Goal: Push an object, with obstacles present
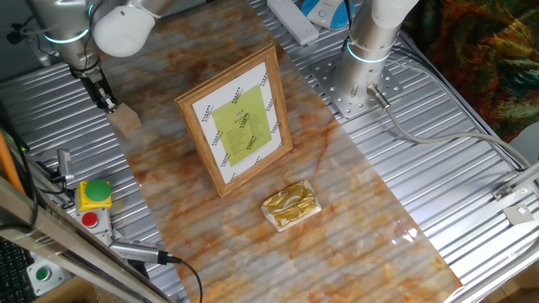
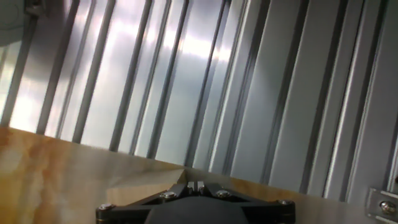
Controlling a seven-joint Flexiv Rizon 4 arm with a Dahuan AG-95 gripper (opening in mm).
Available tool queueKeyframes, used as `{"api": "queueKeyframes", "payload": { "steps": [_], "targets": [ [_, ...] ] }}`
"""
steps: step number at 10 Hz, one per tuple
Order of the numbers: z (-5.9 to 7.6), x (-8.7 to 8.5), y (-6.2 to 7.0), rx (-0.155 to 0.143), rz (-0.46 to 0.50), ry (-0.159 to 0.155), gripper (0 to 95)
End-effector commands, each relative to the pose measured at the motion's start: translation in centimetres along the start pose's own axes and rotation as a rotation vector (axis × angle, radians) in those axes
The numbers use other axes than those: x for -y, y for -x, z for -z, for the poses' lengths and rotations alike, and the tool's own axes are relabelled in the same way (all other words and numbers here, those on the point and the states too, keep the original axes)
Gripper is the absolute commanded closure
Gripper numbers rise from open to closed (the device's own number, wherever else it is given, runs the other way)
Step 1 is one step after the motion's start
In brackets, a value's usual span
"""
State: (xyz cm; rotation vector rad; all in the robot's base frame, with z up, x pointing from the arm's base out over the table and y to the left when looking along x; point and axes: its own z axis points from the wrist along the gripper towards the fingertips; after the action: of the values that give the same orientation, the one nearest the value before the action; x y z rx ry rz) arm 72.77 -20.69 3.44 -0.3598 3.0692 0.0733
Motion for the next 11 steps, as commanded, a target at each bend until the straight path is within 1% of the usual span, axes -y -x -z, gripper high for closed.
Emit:
{"api": "queueKeyframes", "payload": {
  "steps": [1, 2, 4, 6, 8, 10, 11],
  "targets": [
    [-0.1, -0.5, 0.0, 0.001, -0.009, 0.0, 95.0],
    [-0.1, -0.8, 0.0, 0.002, -0.015, 0.001, 95.0],
    [-0.4, -1.9, 0.1, 0.001, -0.034, -0.004, 95.0],
    [-0.4, -2.7, 0.4, 0.0, -0.049, -0.007, 95.0],
    [-0.5, -4.1, 0.8, -0.002, -0.076, -0.011, 95.0],
    [-0.7, -4.8, 1.0, -0.002, -0.087, -0.013, 95.0],
    [-0.6, -5.4, 1.1, -0.005, -0.093, -0.026, 95.0]
  ]
}}
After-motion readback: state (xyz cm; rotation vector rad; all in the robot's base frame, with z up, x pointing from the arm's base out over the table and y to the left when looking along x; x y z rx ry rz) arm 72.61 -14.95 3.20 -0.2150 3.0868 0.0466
